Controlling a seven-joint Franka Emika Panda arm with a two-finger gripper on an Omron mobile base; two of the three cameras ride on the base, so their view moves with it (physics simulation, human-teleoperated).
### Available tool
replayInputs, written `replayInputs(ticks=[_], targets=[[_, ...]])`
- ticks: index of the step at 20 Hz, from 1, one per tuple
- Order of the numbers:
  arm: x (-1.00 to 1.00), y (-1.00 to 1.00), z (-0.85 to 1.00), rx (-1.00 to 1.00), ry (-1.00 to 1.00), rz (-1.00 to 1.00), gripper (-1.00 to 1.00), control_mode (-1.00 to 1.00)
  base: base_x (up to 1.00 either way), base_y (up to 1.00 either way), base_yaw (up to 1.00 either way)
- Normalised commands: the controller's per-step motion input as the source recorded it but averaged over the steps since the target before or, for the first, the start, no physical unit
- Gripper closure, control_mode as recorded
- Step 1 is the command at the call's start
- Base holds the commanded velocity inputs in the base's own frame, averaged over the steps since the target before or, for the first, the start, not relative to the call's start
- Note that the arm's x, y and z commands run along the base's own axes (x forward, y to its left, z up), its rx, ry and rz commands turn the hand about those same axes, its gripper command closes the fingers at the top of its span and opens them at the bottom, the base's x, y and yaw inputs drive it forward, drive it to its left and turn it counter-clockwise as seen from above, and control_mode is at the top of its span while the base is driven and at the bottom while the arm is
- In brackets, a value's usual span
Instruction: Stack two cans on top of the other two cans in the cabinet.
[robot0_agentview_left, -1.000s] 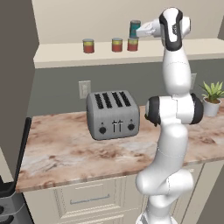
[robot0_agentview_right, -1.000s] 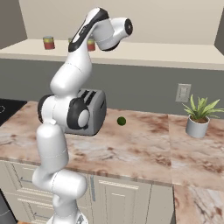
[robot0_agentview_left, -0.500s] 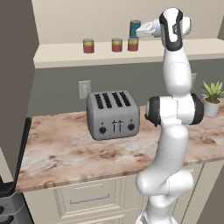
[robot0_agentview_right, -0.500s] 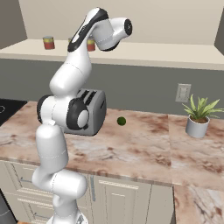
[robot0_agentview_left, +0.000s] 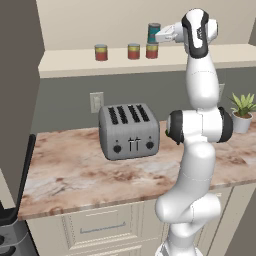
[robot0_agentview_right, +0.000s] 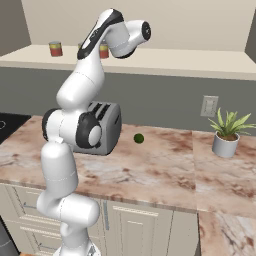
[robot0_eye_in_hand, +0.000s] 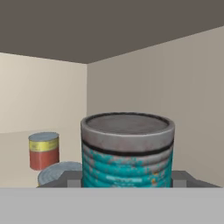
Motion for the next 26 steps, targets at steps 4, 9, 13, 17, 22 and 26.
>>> replayInputs(ticks=[4, 9, 13, 17, 22, 26], targets=[[0.00, 0.01, 0.00, 0.00, 0.01, 0.00, 1.00, -1.00, 0.00, 0.00, 0.00], [0.00, 0.00, 0.00, 0.00, 0.01, 0.00, 1.00, -1.00, 0.00, 0.00, 0.00], [0.00, 0.00, 0.00, 0.00, 0.00, 0.00, 1.00, -1.00, 0.00, 0.00, 0.00], [0.00, 0.00, 0.00, 0.00, 0.00, 0.00, 1.00, -1.00, 0.00, 0.00, 0.00], [0.00, 0.00, 0.00, 0.00, 0.00, 0.00, 1.00, -1.00, 0.00, 0.00, 0.00], [0.00, 0.00, 0.00, 0.00, 0.01, 0.00, 1.00, -1.00, 0.00, 0.00, 0.00]])
